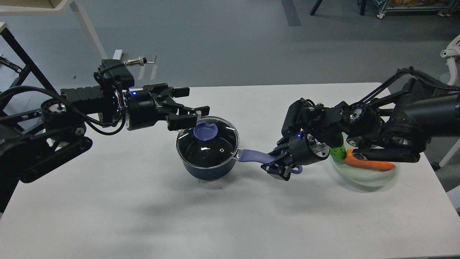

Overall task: Open pot lid
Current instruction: 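Reach the left gripper over the pot toward the purple lid knob, then close the left gripper on the purple knob of the glass lid, then lift the lid off with the left gripper and move it beside the pot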

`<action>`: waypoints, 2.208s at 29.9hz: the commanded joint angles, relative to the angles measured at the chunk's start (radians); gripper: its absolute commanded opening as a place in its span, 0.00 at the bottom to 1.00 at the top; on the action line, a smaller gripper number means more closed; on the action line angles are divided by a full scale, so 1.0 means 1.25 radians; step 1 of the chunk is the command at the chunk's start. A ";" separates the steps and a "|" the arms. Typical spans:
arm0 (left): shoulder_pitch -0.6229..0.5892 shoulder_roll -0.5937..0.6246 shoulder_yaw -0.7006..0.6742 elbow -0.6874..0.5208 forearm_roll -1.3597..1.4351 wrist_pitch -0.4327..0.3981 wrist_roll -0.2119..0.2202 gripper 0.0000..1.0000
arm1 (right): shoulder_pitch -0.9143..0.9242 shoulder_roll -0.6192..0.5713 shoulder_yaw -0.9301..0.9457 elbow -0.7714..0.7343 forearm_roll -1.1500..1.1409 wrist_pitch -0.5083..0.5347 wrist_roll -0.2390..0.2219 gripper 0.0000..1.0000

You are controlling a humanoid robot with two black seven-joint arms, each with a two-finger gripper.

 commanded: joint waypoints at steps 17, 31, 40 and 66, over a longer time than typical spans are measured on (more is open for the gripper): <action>0.009 -0.084 0.120 0.135 0.009 0.115 0.000 0.96 | -0.004 0.006 0.004 -0.004 0.000 0.000 0.003 0.23; 0.005 -0.091 0.187 0.136 0.010 0.131 -0.011 0.55 | -0.004 0.008 0.002 -0.005 0.001 0.000 0.003 0.23; 0.000 -0.088 0.184 0.136 0.004 0.133 -0.010 0.39 | -0.006 0.006 0.002 -0.005 0.001 0.000 0.003 0.23; 0.005 0.223 0.225 0.114 -0.037 0.222 -0.072 0.34 | -0.012 0.006 0.004 -0.024 0.001 0.000 0.003 0.23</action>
